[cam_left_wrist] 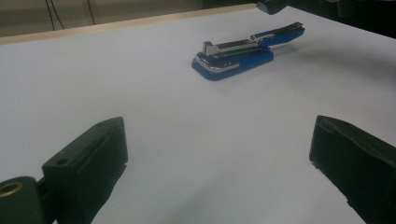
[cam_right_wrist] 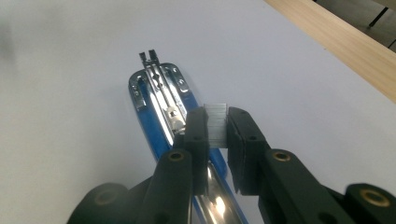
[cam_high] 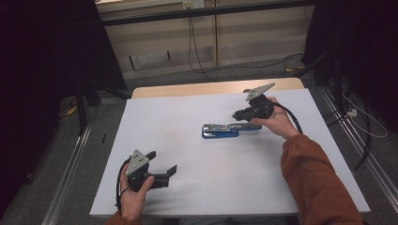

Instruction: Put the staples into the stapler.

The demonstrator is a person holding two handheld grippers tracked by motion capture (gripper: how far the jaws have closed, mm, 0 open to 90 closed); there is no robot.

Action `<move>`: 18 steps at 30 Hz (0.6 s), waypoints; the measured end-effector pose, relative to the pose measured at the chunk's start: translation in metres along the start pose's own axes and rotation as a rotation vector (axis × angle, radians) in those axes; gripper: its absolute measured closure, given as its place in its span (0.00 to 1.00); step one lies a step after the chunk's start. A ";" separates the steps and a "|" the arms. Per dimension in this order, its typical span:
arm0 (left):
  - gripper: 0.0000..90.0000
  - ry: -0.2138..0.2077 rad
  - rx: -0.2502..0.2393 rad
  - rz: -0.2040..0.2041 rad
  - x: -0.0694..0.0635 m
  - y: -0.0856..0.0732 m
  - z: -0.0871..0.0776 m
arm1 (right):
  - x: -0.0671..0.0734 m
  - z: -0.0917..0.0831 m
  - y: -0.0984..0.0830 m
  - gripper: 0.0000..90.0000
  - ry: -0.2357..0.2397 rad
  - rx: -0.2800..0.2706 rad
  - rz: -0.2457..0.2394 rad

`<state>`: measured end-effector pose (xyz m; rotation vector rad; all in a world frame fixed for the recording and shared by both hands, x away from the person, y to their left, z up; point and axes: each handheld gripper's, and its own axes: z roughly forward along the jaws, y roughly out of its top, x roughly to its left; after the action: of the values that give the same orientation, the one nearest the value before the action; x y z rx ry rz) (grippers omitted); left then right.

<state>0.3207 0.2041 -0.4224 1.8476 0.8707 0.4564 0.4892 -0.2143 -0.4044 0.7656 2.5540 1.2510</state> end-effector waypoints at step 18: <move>0.05 0.004 -0.002 0.001 0.000 0.000 0.000 | 0.020 0.016 0.013 0.88 0.067 -0.011 -0.016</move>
<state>0.3207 0.2041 -0.4220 1.8463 0.8713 0.4612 0.4832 -0.1866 -0.4034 0.7106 2.5978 1.3062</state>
